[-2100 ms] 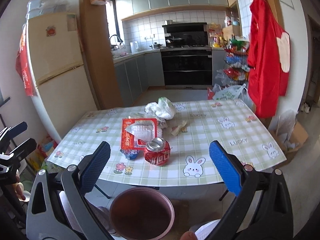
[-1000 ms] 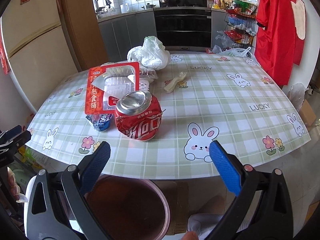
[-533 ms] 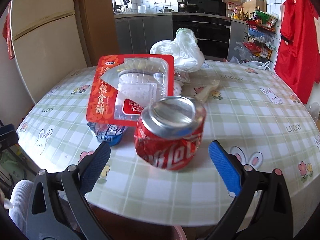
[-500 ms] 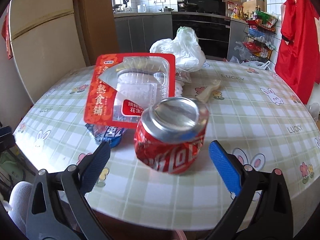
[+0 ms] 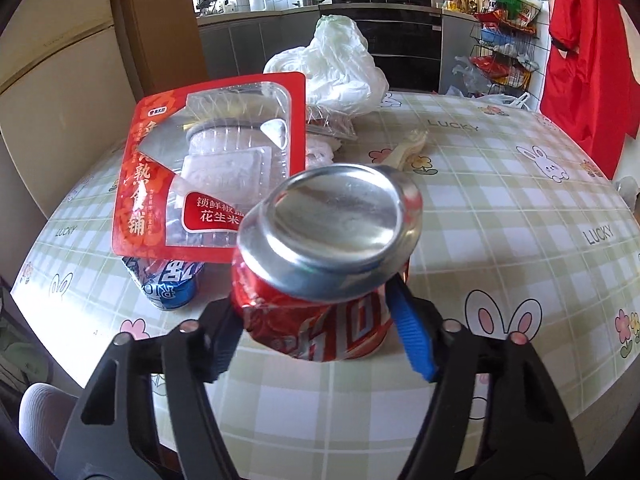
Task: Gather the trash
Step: 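Lift the red can with the right gripper while the left gripper grasps the red food package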
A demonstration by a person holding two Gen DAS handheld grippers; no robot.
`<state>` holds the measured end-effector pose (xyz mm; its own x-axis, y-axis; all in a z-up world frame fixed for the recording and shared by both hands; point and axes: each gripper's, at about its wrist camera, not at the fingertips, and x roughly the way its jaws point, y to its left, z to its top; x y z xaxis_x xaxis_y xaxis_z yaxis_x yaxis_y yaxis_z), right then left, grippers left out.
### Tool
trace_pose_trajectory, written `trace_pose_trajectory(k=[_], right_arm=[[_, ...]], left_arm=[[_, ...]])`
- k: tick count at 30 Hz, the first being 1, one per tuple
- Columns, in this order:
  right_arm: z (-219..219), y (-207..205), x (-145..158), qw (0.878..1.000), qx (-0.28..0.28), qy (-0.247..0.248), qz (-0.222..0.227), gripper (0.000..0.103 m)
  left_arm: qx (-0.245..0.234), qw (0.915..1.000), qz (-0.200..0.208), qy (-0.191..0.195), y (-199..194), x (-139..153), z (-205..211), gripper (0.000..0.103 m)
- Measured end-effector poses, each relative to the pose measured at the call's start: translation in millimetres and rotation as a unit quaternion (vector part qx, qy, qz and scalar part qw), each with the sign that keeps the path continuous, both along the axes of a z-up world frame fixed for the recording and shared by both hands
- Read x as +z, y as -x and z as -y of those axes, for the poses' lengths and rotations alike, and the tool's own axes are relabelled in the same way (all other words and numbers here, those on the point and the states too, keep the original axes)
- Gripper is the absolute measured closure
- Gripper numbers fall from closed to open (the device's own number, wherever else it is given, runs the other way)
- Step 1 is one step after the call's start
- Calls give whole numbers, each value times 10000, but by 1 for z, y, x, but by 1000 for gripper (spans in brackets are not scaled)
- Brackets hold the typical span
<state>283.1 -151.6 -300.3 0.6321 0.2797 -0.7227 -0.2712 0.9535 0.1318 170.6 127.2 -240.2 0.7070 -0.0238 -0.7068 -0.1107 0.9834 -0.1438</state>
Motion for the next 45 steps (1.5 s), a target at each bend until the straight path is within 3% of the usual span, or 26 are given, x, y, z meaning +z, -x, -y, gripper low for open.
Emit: trace_pose_trajectory(k=[4, 9, 14, 19, 22, 24, 25, 28, 38, 45], right_arm=[[14, 6, 0, 9997, -110, -197, -33, 55], [32, 16, 1, 9993, -261, -275, -50, 83], [50, 24, 6, 9985, -436, -311, 54, 92], [57, 21, 4, 9981, -506, -347, -7, 92], [54, 17, 1, 9984, -480, -305, -35, 76], [54, 14, 0, 9982, -495, -324, -23, 73], [53, 13, -1, 9982, -490, -350, -18, 74], [53, 13, 0, 9984, -451, -338, 43, 91], [79, 21, 16, 9950, -590, -773, 247, 92], [94, 29, 32, 9928, -647, -923, 402, 92]], left_arm=[[-67, 10000, 22, 40, 0, 1, 5, 22], [-146, 9999, 9, 63, 0, 0, 10, 22], [-182, 9998, 30, 120, 1, 2, 12, 23], [-264, 9996, 9, 141, 2, 0, 18, 23], [-300, 9994, -16, 180, 2, -2, 21, 23], [-320, 9993, -21, 171, 1, -2, 22, 23], [-329, 9993, -22, 168, 1, -2, 23, 23], [-334, 9993, -34, 181, -2, -3, 23, 23], [-636, 9969, -24, 467, -38, -2, 35, 23], [-829, 9928, 118, 852, -97, 3, 53, 28]])
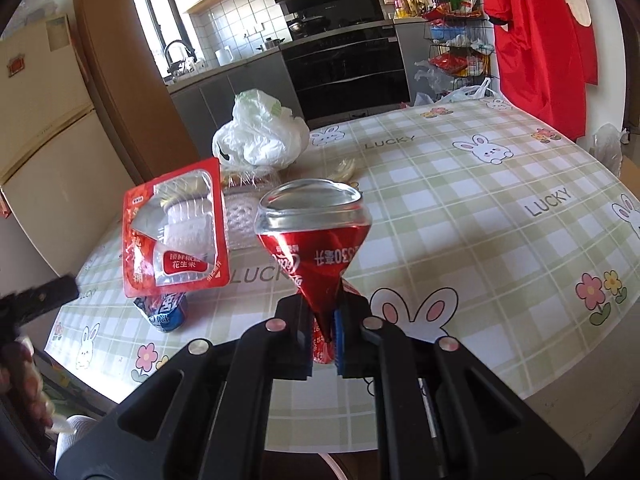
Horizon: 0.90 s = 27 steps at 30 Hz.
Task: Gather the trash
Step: 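Lift the red can with the right gripper while the left gripper grasps the red food package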
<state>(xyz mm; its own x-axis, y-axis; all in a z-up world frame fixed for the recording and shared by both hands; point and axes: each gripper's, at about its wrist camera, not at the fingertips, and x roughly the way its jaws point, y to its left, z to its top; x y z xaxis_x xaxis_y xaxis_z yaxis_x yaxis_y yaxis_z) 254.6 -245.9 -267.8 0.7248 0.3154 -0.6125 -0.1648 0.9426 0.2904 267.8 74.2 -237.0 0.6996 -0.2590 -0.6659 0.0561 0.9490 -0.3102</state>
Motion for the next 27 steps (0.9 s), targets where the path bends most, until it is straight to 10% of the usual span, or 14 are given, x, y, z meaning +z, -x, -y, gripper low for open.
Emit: trace_pose_trajectory(k=[14, 27], right_arm=[[8, 11, 22, 9996, 79, -21, 266, 92], [14, 13, 22, 9997, 19, -59, 237, 92]], left_arm=[[317, 9994, -99, 97, -101, -10, 5, 47], [416, 9982, -420, 135, -92, -32, 1, 70]])
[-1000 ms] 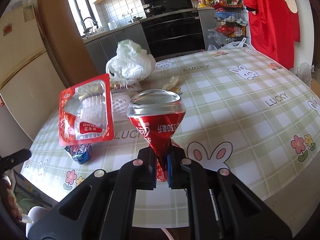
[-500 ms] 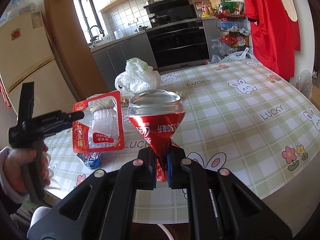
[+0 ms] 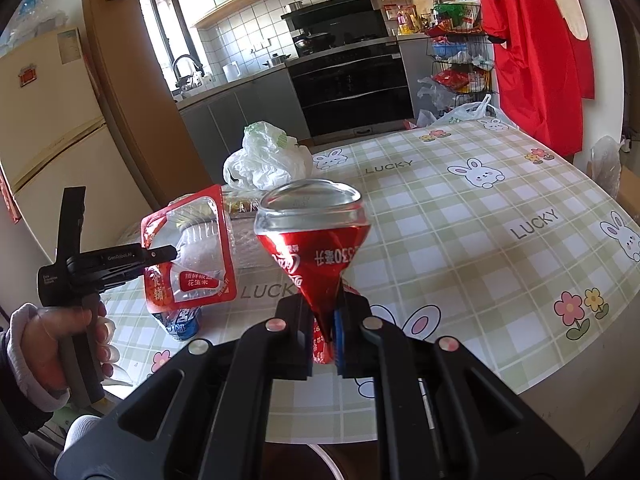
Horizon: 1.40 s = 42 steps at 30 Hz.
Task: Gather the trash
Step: 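Lift the red can with the right gripper while the left gripper grasps the red food package, then carry the red food package over the pink bin with the left gripper and release it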
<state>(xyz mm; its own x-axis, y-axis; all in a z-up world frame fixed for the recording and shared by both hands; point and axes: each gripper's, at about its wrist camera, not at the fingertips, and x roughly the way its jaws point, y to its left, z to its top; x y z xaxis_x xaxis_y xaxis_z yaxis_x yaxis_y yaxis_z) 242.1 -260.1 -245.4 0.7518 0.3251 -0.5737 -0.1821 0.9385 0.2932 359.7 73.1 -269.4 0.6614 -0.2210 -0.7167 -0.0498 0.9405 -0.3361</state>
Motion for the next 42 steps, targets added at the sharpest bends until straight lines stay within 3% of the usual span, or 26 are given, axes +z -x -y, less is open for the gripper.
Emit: trace_pose_trajectory(k=[4, 13, 27, 33, 36, 42], right_arm=[[0, 4, 5, 10000, -9, -28, 64, 92], [-3, 22, 33, 9992, 55, -120, 377, 92], [-10, 99, 90, 9953, 448, -283, 805, 92], [-13, 142, 110, 9931, 586, -263, 976, 92], [-12, 161, 114, 9924, 607, -107, 1065, 92], [-1, 173, 110, 9940, 483, -54, 985, 92]], left_arm=[[-114, 9995, 282, -77, 11, 17, 0, 76], [-119, 9981, 599, 15, 52, 58, 1, 77], [-19, 9945, 1042, -74, 198, 112, 5, 77], [204, 9934, 1132, 2, 255, 116, 7, 76], [297, 9915, 1244, -234, 279, 114, 15, 76], [-59, 9866, 1319, -963, 285, 103, 46, 76]])
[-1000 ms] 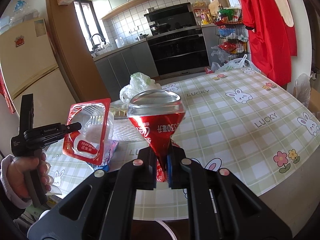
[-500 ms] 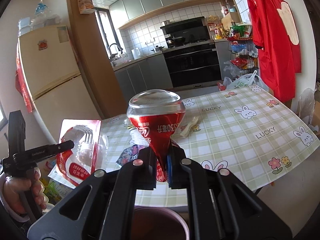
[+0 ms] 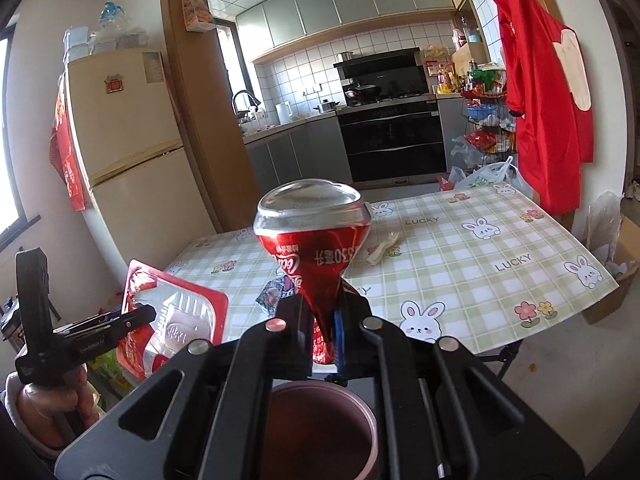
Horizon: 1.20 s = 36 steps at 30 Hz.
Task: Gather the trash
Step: 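Carry the red food package over the pink bin with the left gripper and release it, then move the red can over the pink bin and open the right gripper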
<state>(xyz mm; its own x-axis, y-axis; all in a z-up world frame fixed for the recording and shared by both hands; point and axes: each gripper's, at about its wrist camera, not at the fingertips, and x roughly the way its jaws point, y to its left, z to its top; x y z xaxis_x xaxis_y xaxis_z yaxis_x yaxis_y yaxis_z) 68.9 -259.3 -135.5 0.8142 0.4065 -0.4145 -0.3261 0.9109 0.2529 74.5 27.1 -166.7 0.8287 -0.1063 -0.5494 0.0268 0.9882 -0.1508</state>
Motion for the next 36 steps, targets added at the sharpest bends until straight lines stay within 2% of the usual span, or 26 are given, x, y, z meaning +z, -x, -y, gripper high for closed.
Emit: trace_pose_trajectory(k=[6, 12, 15, 18, 21, 24, 27, 29, 36], right_arm=[[3, -14, -13, 9999, -35, -33, -141, 92], [0, -29, -32, 9993, -10, -38, -367, 92], [1, -36, -41, 9988, -22, -48, -481, 92], [3, -41, -47, 9983, -59, -65, -575, 92], [4, -44, -52, 9979, -78, -72, -636, 92], [4, -45, -55, 9976, -64, -92, -682, 92], [2, -44, -55, 9976, -22, -71, -684, 92], [-1, -43, -54, 9977, -3, -42, -673, 92], [-1, -39, -49, 9982, 26, -35, -600, 92]], left_arm=[[-141, 9982, -185, -545, -12, -24, 8, 76], [-349, 9909, -583, -1162, -27, -61, 20, 76], [-455, 9879, -930, -1151, -35, -82, 21, 76], [-509, 9860, -1307, -899, -43, -100, 19, 76], [-570, 9832, -1446, -961, -46, -111, 23, 75], [-773, 9812, -1572, -807, -48, -114, 28, 72], [-948, 9799, -1626, -664, -48, -117, 34, 61], [-1034, 9798, -1617, -558, -47, -117, 35, 45], [-779, 9895, -1173, -326, -41, -92, 22, 33]])
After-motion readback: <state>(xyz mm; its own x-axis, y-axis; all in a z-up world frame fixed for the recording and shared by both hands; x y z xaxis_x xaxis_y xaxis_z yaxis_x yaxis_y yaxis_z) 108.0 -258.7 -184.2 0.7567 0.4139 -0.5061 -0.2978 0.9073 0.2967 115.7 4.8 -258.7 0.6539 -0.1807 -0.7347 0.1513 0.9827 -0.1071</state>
